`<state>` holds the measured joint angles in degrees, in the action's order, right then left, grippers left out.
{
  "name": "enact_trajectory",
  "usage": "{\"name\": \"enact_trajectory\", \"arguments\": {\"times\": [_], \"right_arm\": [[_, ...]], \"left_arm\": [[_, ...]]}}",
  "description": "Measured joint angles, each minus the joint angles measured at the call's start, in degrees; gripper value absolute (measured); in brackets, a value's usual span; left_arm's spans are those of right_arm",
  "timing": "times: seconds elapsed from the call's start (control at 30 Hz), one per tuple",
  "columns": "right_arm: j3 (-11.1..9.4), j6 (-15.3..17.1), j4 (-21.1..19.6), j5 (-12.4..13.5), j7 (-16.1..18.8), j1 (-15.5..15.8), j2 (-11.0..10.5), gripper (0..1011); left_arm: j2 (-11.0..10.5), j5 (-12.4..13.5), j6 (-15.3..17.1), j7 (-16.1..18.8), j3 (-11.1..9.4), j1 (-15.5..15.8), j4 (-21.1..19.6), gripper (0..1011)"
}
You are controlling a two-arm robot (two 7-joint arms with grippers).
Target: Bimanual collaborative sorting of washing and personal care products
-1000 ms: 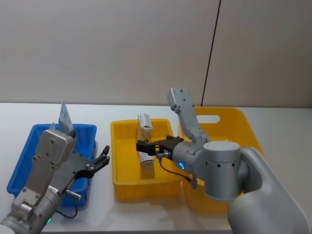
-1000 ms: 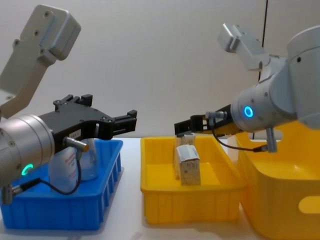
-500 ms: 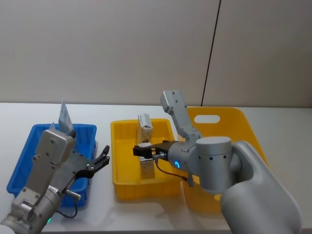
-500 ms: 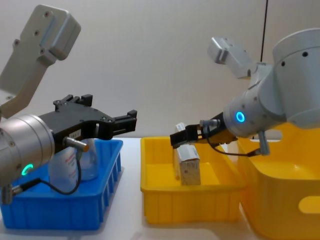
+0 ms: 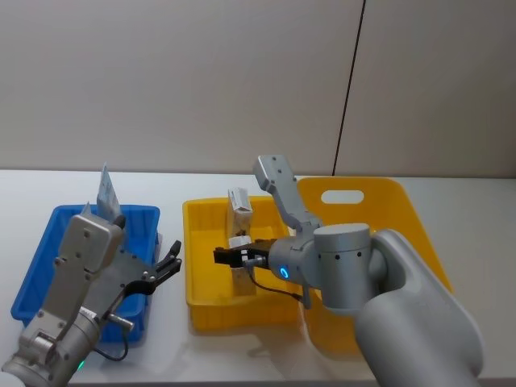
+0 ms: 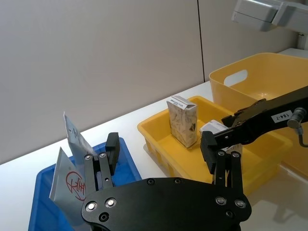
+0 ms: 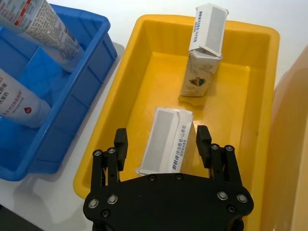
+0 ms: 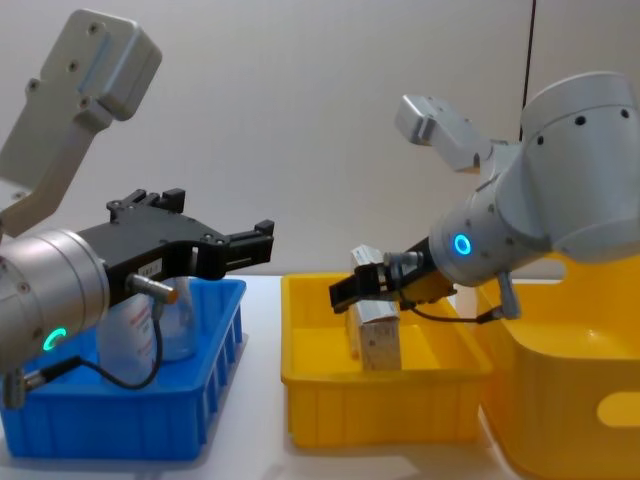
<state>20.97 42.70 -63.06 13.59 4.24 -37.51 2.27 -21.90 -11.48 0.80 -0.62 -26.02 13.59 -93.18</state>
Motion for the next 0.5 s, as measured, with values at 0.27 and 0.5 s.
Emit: {"name": "enact_trajectory", "arguments": {"times": [0.27,0.5], "right_arm": [[0.18,-0.17,2.5,-0.01,1.26,-1.17,0.55,668],[0.18,0.44,4.36,-0.29,1.58,-2.07,1.09,424]], "left_arm": [[0.0,0.0,0.0,0.0,0.0,0.0,0.0,1001],[0.0,0.0,0.0,0.0,0.0,0.0,0.0,1001]]}}
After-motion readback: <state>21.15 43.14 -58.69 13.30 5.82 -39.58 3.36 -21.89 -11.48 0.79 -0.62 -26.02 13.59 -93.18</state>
